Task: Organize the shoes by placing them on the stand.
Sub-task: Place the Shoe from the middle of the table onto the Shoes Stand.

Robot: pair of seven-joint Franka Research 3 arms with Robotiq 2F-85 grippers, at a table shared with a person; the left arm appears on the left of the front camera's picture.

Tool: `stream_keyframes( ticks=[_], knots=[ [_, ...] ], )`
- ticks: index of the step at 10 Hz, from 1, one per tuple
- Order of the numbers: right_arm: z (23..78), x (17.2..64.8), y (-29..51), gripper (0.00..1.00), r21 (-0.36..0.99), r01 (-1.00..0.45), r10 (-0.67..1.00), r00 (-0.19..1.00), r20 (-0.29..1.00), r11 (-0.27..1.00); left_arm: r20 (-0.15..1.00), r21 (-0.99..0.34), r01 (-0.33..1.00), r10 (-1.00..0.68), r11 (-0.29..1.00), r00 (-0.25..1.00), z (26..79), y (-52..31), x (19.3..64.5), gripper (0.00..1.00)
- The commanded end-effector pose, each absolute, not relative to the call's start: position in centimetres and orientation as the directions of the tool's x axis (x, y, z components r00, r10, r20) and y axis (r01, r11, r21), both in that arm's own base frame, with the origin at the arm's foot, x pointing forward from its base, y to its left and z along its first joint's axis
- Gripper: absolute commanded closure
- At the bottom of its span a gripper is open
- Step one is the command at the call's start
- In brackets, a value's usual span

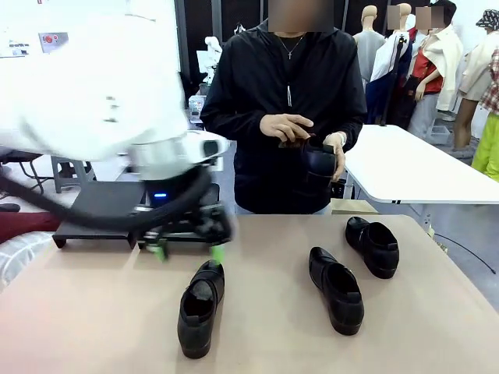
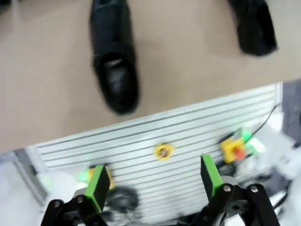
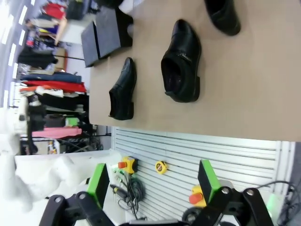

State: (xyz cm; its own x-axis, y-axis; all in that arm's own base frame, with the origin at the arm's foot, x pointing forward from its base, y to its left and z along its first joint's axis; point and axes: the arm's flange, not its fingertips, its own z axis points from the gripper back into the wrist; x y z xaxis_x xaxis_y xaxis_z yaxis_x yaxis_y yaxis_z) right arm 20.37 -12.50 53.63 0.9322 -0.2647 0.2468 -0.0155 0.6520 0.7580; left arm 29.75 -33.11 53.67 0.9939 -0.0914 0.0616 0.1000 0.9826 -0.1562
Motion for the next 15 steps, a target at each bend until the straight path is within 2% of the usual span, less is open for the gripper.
stream_keyframes(
  ticks=[1,2,5,6,8,15],
  knots=[
    [53.9,20.4,-12.5,0.00,0.772,-0.050,-0.256,0.928,0.270,0.634,0.171,-0.171,-0.160,0.190,0.972,0.967,53.2,-34.8,31.8,0.00],
    [53.9,20.4,-12.5,0.00,0.772,-0.050,-0.256,0.928,0.270,0.634,0.062,-0.156,0.100,-0.091,0.983,0.994,53.7,-33.1,29.8,0.00],
    [53.9,20.4,-12.5,0.00,0.772,-0.050,-0.256,0.928,0.270,0.634,0.062,-0.156,0.100,-0.091,0.983,0.994,53.7,-33.1,29.8,0.00],
    [53.9,20.4,-12.5,0.00,0.772,-0.050,-0.256,0.928,0.270,0.634,0.056,-0.177,0.051,-0.042,0.983,0.998,53.2,-34.7,30.5,0.00],
    [53.9,20.4,-12.5,0.00,0.772,-0.050,-0.256,0.928,0.270,0.634,0.068,-0.149,0.152,-0.143,0.977,0.987,47.9,-34.9,32.0,0.00],
    [53.9,20.4,-12.5,0.00,0.772,-0.050,-0.256,0.928,0.270,0.634,0.206,-0.078,0.003,0.013,0.997,0.979,37.0,-35.5,33.5,0.00]
  ],
)
